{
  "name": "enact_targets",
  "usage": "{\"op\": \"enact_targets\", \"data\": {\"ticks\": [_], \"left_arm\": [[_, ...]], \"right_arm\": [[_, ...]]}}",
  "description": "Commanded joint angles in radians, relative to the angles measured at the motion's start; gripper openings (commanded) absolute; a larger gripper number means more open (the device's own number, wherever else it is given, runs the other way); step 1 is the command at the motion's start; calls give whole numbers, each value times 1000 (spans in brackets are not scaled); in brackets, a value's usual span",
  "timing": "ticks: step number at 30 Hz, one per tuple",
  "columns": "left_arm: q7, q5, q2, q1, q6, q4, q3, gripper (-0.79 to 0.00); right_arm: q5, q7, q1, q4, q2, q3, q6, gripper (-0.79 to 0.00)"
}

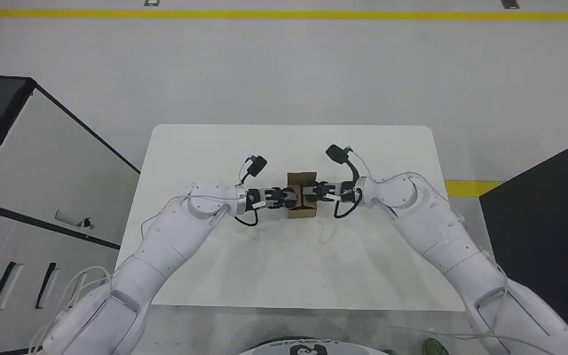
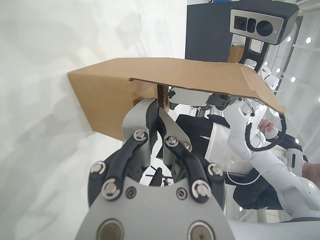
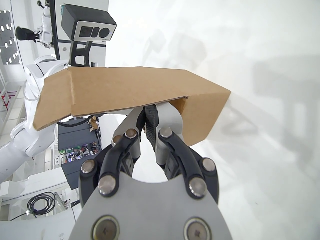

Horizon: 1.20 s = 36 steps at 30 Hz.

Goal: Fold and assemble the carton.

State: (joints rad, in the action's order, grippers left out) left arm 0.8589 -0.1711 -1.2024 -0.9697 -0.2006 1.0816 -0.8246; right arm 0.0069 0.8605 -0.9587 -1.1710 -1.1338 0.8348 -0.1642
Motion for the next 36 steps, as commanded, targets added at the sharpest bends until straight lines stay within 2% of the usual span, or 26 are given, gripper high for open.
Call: {"op": "enact_targets", "data": {"ticks": [1,36], "left_arm": [[2,2,0,-1,2,-1,-2,-785],[4,14,-13,-6,-20,-11,-27,-785]], "right_arm": [[-3,5,0,2,-2,-3,4,-785],[-12,18,2,25,-19,15,-7,-785]]}}
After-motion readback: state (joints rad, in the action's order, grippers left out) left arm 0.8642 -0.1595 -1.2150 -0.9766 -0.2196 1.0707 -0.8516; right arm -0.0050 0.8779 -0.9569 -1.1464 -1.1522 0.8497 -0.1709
